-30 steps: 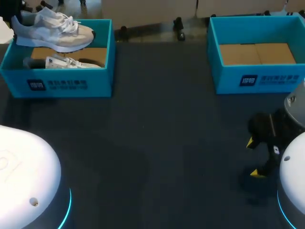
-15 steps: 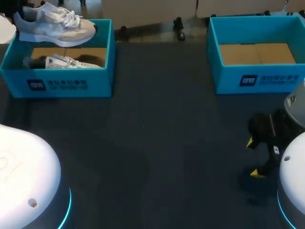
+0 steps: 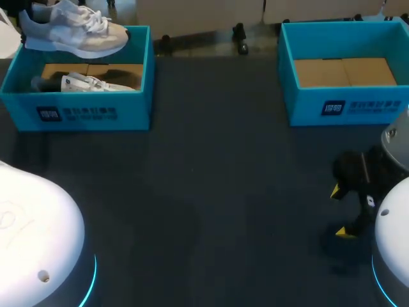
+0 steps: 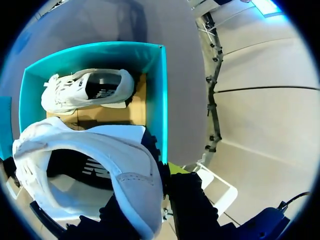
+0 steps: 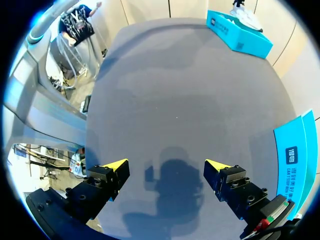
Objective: Take the shoe out of the shoebox, open the shoe tongue, remove and reinsert the insole, then place the shoe into the shoebox
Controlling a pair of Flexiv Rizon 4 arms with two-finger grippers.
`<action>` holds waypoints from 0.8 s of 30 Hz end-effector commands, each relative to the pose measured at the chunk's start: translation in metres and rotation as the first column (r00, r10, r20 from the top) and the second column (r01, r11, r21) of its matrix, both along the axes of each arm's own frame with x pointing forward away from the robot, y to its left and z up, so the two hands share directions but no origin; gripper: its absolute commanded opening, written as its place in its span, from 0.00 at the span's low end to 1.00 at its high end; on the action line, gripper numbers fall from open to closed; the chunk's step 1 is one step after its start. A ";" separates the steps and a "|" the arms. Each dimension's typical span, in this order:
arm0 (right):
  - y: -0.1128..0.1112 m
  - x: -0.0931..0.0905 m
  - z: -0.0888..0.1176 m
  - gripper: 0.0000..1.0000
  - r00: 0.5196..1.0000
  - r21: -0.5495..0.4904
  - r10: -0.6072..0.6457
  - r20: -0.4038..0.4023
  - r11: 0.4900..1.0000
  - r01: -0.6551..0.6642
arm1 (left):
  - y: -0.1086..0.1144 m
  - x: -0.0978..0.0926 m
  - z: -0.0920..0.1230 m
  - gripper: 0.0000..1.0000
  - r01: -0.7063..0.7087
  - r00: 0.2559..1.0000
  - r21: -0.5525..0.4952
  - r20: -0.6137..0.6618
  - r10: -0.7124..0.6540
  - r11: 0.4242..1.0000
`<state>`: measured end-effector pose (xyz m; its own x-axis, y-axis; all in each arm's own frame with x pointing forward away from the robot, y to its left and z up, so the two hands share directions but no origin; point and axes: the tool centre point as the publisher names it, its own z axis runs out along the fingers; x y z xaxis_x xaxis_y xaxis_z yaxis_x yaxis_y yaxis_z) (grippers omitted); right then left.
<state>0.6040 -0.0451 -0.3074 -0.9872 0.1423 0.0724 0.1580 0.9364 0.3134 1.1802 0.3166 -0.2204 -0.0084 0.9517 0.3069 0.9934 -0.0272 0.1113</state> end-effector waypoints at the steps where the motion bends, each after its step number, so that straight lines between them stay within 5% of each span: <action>1: 0.000 -0.002 0.000 1.00 1.000 -0.002 -0.001 0.003 1.000 0.001 | 0.000 0.001 0.003 0.00 0.000 1.000 -0.001 -0.003 0.000 1.000; 24: 0.000 -0.002 0.000 1.00 1.000 -0.002 -0.001 0.003 1.000 0.001 | -0.010 0.023 -0.019 0.00 -0.042 0.999 -0.021 -0.011 0.041 0.999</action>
